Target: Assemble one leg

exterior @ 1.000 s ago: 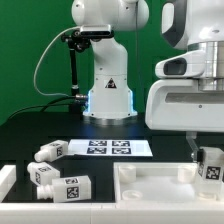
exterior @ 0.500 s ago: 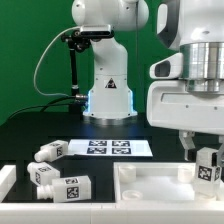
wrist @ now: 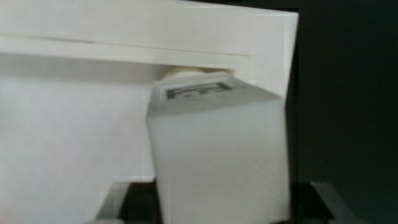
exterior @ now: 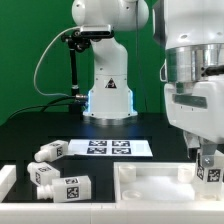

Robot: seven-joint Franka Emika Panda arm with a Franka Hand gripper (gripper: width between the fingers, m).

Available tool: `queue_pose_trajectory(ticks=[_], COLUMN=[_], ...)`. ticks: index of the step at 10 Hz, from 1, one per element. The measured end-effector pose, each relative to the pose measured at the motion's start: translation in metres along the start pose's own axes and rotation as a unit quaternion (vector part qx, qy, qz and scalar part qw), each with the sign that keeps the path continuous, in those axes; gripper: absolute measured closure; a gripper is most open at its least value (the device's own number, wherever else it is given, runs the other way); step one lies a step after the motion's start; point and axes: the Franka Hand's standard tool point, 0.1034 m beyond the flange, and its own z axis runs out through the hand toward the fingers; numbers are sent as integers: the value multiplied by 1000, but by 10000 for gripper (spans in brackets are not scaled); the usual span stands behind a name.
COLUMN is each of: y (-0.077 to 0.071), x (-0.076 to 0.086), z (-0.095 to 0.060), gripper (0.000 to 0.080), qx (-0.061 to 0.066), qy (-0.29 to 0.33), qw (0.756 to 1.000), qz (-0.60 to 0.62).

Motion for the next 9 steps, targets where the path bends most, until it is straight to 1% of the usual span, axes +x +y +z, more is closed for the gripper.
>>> queue_pose_trajectory(ticks=[1, 2, 3, 4, 5, 6, 8, 9], y=[0, 1, 0, 1, 2, 2, 2, 2], x=[0, -2, -10, -20, -23, -24, -23, -20], z=[1, 1, 2, 3, 5, 4, 5, 6], gripper=[505, 283, 283, 172, 156, 156, 151, 151], qx=[0, 0, 0, 5, 4, 7, 6, 5], qy=[0, 0, 4, 2, -1, 0, 1, 7], qw=[1000, 1000, 993, 973, 940, 932, 902, 859], qz=[-15, -17, -118, -230, -340, -361, -432, -512])
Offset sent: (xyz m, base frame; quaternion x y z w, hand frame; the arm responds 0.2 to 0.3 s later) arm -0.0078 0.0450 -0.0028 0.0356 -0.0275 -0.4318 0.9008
